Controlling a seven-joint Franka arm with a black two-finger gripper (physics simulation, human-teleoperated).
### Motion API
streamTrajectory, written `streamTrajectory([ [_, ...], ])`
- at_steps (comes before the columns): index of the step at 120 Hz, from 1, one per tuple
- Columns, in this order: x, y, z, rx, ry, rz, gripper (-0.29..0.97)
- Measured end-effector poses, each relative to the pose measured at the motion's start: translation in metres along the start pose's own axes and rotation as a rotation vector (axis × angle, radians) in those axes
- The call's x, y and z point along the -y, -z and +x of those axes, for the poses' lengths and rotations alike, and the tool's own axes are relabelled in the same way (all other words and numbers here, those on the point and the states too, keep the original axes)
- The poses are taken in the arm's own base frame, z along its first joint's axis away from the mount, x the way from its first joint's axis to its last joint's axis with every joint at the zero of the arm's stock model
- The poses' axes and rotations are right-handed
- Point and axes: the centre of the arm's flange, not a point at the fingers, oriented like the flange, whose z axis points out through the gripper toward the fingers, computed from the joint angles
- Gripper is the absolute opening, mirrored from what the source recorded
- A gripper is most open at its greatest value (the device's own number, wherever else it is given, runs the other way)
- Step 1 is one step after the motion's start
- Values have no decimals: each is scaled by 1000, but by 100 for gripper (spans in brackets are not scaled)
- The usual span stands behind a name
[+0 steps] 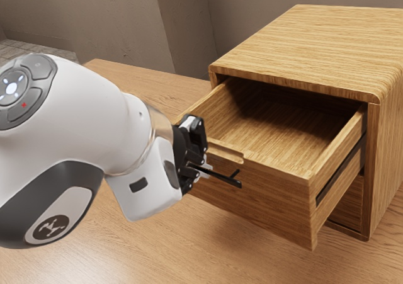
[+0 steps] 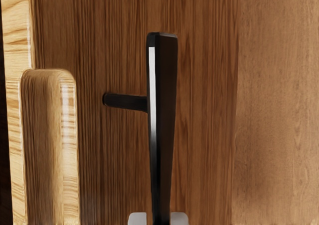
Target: Pull the drawer handle with one arm to open the drawer
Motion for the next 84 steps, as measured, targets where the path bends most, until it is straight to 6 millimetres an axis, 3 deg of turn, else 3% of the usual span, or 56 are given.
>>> streamTrajectory([
  [65, -3, -9, 6, -48, 39, -43, -1],
  [84, -4, -7, 8, -57, 42, -49, 16],
])
